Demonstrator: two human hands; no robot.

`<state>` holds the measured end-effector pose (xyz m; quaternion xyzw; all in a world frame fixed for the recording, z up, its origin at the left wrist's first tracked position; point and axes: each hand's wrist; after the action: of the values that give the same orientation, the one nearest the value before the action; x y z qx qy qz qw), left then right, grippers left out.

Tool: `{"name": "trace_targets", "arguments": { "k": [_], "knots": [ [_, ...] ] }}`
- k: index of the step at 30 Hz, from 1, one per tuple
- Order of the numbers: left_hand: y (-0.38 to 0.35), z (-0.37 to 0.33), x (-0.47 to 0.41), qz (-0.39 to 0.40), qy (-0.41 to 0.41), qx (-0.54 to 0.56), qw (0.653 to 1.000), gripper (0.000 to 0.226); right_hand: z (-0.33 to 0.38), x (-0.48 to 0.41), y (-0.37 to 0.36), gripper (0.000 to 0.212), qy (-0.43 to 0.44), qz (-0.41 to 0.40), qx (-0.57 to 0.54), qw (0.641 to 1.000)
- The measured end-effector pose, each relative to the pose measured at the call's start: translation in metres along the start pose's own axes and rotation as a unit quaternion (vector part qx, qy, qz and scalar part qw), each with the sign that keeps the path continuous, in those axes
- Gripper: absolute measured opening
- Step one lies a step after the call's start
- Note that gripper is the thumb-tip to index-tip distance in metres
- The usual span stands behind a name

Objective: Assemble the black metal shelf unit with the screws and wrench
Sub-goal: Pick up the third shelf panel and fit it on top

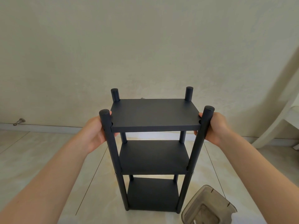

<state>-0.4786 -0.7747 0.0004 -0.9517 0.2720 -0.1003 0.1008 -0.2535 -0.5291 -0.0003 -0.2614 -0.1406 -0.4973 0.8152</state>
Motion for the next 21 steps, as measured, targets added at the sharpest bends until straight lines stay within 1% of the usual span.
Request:
{"name": "trace_targets", "arguments": {
  "k": [2,3,5,6,7,8,9,10,11,13,14,15,16,17,18,19,20,21],
  "knots": [
    [-0.003,0.002,0.0,-0.027,-0.014,-0.028,0.999,0.02,0.0,0.0,0.0,0.026,-0.003,-0.002,-0.006,1.0],
    [-0.004,0.003,0.0,-0.053,-0.027,-0.061,0.996,0.023,-0.001,0.0,0.0,0.026,-0.002,-0.002,-0.009,1.0],
    [-0.001,0.003,-0.002,-0.093,-0.071,-0.165,0.979,0.028,-0.002,0.001,-0.001,0.027,0.004,0.0,-0.009,1.0],
    [0.002,0.003,-0.004,-0.107,-0.103,-0.229,0.962,0.031,-0.002,0.001,-0.002,0.028,0.008,0.001,-0.007,1.0],
    [0.008,0.004,-0.005,-0.115,-0.142,-0.309,0.933,0.034,-0.003,0.001,-0.003,0.028,0.012,0.0,-0.006,1.0],
    [0.015,0.006,-0.006,-0.12,-0.17,-0.403,0.891,0.036,-0.004,0.001,-0.004,0.029,0.014,-0.001,-0.005,1.0],
    [0.021,0.007,-0.006,-0.124,-0.179,-0.489,0.845,0.034,-0.004,0.001,-0.005,0.029,0.015,-0.002,-0.003,1.0],
    [0.025,0.008,-0.006,-0.124,-0.168,-0.551,0.808,0.031,-0.004,0.002,-0.006,0.03,0.015,-0.001,-0.001,1.0],
    [0.027,0.008,-0.005,-0.111,-0.128,-0.571,0.803,0.028,-0.004,0.002,-0.007,0.03,0.017,0.0,0.002,1.0],
    [0.023,0.006,0.002,-0.036,0.003,-0.547,0.836,0.029,-0.005,0.001,-0.009,0.03,0.02,0.002,0.004,1.0],
    [0.021,0.004,0.008,0.024,0.075,-0.537,0.84,0.032,-0.005,0.001,-0.01,0.03,0.019,0.002,0.003,1.0],
    [0.018,0.002,0.015,0.096,0.133,-0.533,0.83,0.036,-0.005,0.001,-0.011,0.029,0.017,0.003,0.002,1.0],
    [0.014,0.002,0.021,0.177,0.168,-0.522,0.817,0.04,-0.005,0.001,-0.011,0.029,0.017,0.003,0.002,1.0],
    [0.008,0.006,0.026,0.257,0.177,-0.491,0.814,0.042,-0.005,0.001,-0.012,0.029,0.018,0.003,0.004,1.0],
    [0.001,0.012,0.03,0.322,0.164,-0.442,0.821,0.042,-0.005,0.002,-0.012,0.029,0.02,0.002,0.005,1.0],
    [-0.008,0.02,0.033,0.362,0.14,-0.38,0.839,0.043,-0.005,0.002,-0.012,0.029,0.02,0.001,0.005,1.0],
    [-0.02,0.029,0.035,0.376,0.114,-0.315,0.864,0.045,-0.005,0.002,-0.012,0.03,0.02,-0.002,0.004,1.0],
    [-0.034,0.037,0.038,0.369,0.095,-0.246,0.891,0.046,-0.006,0.003,-0.012,0.03,0.019,-0.005,0.004,1.0]
  ]
}}
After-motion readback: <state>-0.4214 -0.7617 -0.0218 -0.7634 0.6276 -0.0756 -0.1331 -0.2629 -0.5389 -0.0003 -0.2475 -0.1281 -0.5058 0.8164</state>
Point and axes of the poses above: each hand's wrist, its own x-axis away from the middle knuckle, its own y-axis out of the back of the hand, z = x × y, and after that the axes turned 9 degrees about -y, right-handed
